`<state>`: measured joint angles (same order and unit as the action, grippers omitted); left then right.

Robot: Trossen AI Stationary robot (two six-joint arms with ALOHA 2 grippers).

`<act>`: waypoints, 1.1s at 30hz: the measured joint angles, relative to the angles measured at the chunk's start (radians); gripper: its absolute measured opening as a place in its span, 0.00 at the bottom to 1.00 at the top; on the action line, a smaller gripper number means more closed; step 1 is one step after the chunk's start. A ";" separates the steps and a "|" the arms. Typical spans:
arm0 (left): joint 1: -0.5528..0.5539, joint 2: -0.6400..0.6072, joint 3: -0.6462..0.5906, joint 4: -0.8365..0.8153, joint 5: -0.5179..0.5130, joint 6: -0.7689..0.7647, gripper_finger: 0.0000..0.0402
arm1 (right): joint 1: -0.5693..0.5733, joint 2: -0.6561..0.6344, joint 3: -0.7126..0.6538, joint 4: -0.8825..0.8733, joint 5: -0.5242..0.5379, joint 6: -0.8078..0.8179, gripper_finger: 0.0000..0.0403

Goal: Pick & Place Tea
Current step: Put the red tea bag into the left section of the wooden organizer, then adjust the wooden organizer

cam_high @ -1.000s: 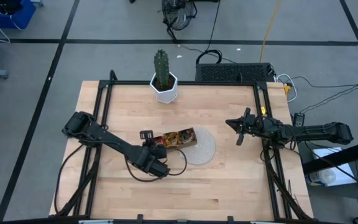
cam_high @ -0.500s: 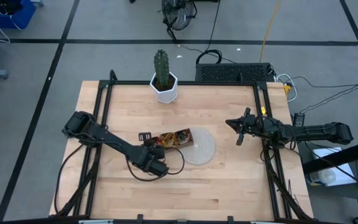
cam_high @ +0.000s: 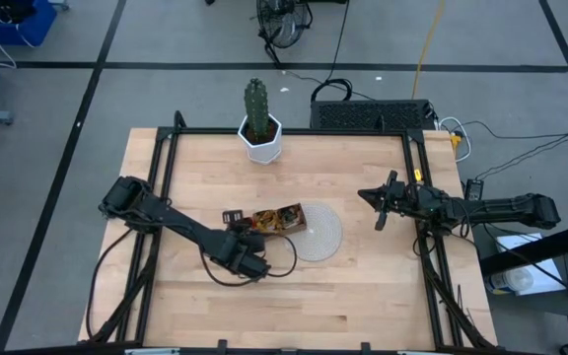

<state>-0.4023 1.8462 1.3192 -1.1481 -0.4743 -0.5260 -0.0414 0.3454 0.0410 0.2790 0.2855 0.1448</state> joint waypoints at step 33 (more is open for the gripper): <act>-0.043 -0.186 -0.367 0.124 0.010 -0.493 0.02 | 0.000 0.000 0.000 0.000 0.000 0.000 0.00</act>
<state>-0.4454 1.6604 0.9521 -1.0245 -0.4644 -1.0186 -0.0414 0.3450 0.0410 0.2790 0.2853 0.1450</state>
